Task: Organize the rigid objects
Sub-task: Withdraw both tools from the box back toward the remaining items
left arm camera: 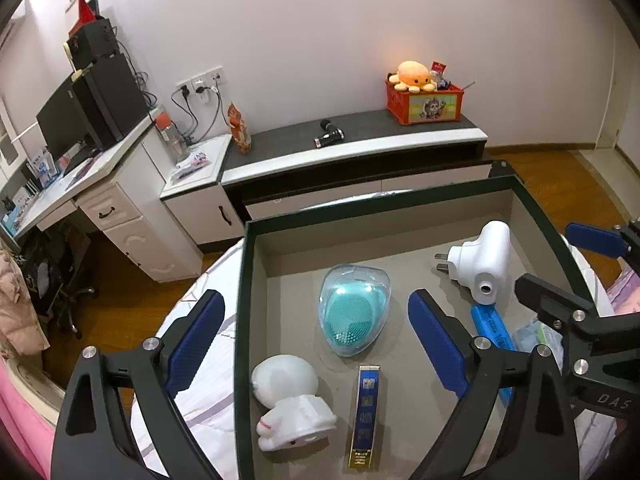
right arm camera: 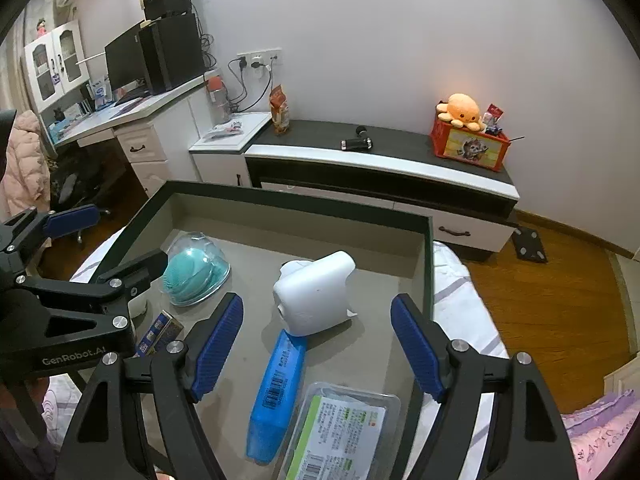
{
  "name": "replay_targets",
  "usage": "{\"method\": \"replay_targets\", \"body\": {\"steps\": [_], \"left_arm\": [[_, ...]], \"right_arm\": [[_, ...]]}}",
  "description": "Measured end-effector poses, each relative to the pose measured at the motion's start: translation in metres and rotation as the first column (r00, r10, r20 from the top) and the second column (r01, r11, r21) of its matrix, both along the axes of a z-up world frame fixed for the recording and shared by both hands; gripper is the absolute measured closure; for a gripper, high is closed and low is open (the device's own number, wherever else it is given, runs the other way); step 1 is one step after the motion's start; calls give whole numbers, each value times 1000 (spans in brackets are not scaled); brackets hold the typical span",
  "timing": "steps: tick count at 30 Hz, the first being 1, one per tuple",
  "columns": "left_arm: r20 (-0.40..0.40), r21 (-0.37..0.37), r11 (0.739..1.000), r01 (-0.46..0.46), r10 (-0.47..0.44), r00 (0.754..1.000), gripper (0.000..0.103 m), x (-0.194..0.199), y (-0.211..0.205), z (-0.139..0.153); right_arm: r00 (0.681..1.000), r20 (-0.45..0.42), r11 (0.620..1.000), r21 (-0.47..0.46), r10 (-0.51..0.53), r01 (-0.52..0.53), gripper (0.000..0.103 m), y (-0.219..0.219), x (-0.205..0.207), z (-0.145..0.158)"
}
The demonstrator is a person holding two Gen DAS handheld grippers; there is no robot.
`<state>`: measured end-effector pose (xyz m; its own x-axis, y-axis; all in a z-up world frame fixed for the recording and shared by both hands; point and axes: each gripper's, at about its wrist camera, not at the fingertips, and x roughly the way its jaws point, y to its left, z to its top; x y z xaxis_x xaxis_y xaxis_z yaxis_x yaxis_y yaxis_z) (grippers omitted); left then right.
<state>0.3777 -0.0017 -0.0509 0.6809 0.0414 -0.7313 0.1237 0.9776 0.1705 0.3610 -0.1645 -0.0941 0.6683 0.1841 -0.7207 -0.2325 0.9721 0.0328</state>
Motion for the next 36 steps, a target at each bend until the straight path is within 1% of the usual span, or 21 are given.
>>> {"method": "replay_targets", "body": {"steps": [4,9,16,22,25,28,31,35,36], "left_arm": [[34,-19,1000,-11,12,999,8,-15,6,15],[95,-23,999,-25,27,995,9,-51,10,37],[163,-37,999,-34,40,986,8,-110,9,66],[229,-59,998,-25,38,973,7,-170,8,86],[263,-73,997,-28,47,964,3,-196,8,91],[277,-82,996,-32,54,959,2,-225,8,91],[271,-113,993,-17,48,961,0,-249,9,87],[285,-106,994,-19,48,957,0,-280,9,77],[287,-115,993,-12,45,957,0,-287,10,74]], "right_arm": [[999,46,1000,-17,-9,10,25,-1,-17,17],[995,95,1000,-7,-16,16,25,-3,-48,41],[980,193,999,-10,-43,46,24,-7,-116,75],[962,263,996,-21,-77,86,23,-14,-182,95],[949,301,992,-48,-97,116,23,-13,-211,100],[941,324,993,-43,-93,113,23,-14,-243,103],[936,339,993,-33,-92,110,22,-12,-269,101],[929,357,992,-29,-102,120,21,-11,-299,93],[926,361,991,-26,-110,128,21,-10,-305,90]]}}
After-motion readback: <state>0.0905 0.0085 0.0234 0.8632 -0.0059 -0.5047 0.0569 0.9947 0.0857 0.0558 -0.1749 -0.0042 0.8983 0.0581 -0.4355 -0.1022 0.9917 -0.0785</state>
